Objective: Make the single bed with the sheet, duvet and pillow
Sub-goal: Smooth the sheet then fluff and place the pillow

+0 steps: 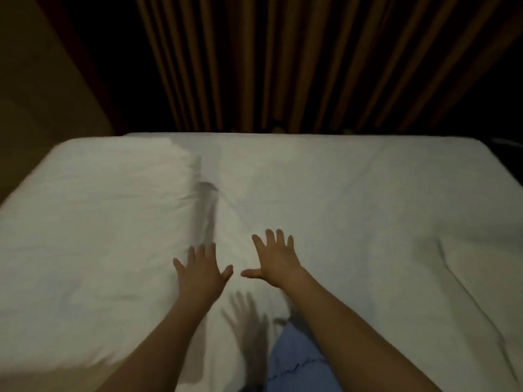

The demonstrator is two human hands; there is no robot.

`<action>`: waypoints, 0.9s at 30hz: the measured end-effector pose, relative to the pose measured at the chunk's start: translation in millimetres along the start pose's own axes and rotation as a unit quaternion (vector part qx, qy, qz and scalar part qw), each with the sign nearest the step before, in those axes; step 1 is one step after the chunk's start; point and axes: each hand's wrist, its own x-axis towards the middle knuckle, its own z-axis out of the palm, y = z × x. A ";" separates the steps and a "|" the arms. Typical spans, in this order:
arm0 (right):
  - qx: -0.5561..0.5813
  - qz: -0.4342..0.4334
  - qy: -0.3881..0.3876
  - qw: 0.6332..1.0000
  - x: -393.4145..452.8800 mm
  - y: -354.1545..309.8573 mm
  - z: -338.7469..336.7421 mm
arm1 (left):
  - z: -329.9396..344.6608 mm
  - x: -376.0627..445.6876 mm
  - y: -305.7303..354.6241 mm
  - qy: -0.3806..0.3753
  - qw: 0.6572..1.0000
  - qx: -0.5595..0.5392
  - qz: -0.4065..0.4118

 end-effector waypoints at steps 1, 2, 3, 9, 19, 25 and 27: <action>0.007 0.022 0.010 1.000 -12.2 19.3 4.9 | 3.4 4.5 23.2 0.005 0.999 0.013 0.031; 0.017 0.042 0.019 0.999 -25.5 39.0 11.3 | 8.3 7.0 47.4 0.005 0.998 0.026 0.062; 0.025 0.059 0.021 0.998 -41.6 56.9 19.2 | 14.9 4.7 71.6 0.000 0.995 0.040 0.093; 0.045 0.204 -0.017 0.978 -137.9 169.3 72.1 | 55.1 -27.6 213.2 -0.041 0.959 0.094 0.264; 0.116 0.374 0.001 0.920 -271.3 379.1 122.1 | 101.4 -99.2 482.0 -0.047 0.880 0.164 0.443; 0.153 0.496 0.042 0.854 -354.2 527.7 159.7 | 178.1 -145.6 655.8 -0.077 0.827 0.256 0.495; 0.193 0.533 0.034 0.824 -389.2 572.9 174.8 | 196.1 -163.5 710.9 -0.082 0.794 0.290 0.528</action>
